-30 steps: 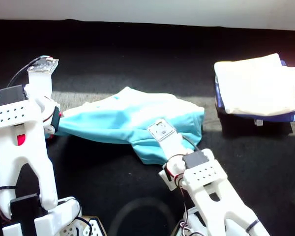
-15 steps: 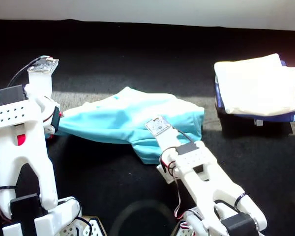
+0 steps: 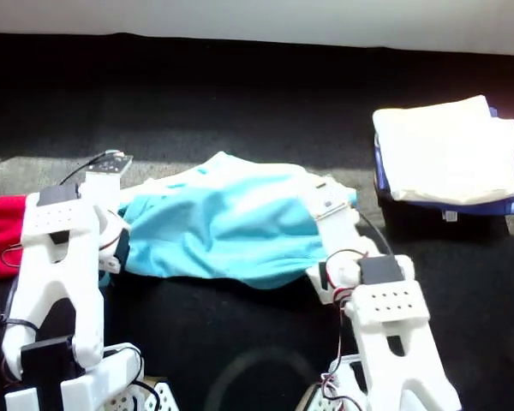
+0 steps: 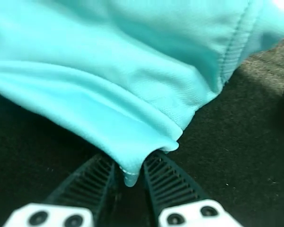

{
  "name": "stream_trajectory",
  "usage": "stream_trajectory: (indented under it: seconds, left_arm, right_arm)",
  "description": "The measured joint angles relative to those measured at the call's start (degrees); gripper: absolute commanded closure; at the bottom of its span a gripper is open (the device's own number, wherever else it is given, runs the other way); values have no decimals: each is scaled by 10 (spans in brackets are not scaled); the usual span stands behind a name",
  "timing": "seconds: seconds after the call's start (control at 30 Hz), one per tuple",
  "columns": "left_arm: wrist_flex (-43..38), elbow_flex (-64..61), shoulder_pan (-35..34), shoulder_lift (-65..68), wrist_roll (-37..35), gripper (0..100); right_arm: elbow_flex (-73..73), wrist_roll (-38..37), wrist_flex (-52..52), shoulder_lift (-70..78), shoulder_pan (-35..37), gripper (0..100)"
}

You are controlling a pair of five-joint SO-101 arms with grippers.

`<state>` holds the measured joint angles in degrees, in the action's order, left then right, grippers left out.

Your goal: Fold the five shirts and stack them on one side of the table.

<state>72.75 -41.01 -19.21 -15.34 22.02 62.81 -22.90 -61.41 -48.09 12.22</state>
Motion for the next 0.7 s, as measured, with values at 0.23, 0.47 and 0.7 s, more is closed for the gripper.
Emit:
stream_trajectory:
  seconds: [0.23,0.47,0.7]
  left_arm:
    - [13,-18,92,-3,0,928]
    - [132,9,140,-3,22,804]
    - [225,182,112,-3,58,803]
  right_arm:
    - [0,-75,-61,-111,-113,992]
    - [0,-92,-62,-122,-200,992]
    - [0,-92,-62,-124,-220,992]
